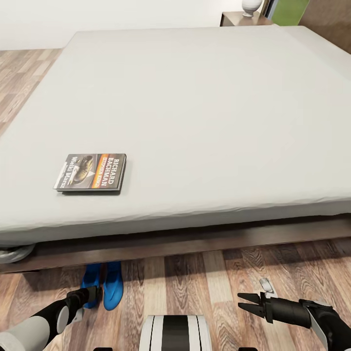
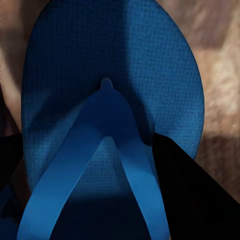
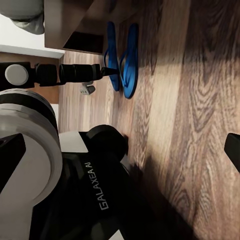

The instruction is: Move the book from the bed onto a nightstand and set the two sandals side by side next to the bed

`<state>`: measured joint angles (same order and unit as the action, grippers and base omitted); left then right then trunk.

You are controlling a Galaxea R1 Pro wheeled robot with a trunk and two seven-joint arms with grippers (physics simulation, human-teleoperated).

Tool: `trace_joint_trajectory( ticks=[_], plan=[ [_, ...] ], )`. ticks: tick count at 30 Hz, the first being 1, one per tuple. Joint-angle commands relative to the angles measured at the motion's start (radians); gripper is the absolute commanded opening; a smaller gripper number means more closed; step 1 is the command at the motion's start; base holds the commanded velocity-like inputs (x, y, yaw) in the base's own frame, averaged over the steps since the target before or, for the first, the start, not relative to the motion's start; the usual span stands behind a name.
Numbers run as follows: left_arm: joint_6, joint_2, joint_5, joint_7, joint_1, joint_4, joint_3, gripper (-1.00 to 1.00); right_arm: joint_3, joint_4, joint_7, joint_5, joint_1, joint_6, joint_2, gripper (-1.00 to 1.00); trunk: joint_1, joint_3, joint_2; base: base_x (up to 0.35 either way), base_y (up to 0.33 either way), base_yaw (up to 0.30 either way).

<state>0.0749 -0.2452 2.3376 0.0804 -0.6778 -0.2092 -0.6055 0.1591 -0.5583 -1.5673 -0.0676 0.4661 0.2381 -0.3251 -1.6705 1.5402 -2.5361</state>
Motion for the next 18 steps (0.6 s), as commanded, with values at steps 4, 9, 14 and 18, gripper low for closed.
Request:
trace_joint_trajectory(
  ticks=[4,9,14,18],
  plan=[
    [-0.014,0.000,0.019,0.001,0.000,-0.004,0.008,-1.00,0.000,0.000,-0.003,-0.001,0.000,0.010,0.000,1.00,0.000,0.000,0.000,0.000,0.000,0.000],
    [0.006,0.000,0.019,-0.003,0.000,-0.004,0.006,-1.00,0.000,0.000,-0.003,-0.001,0.000,0.010,0.000,1.00,0.000,0.000,0.000,0.000,0.000,0.000],
    [0.015,0.000,0.019,-0.005,0.000,-0.004,0.006,-1.00,0.000,0.000,-0.003,-0.001,0.000,0.010,0.000,1.00,0.000,0.000,0.000,0.000,0.000,0.000],
    [0.035,0.000,0.019,-0.005,-0.001,-0.005,0.006,1.00,0.001,0.000,-0.003,-0.001,0.000,0.010,0.000,1.00,0.000,0.000,0.000,0.000,0.000,0.000]
  ],
)
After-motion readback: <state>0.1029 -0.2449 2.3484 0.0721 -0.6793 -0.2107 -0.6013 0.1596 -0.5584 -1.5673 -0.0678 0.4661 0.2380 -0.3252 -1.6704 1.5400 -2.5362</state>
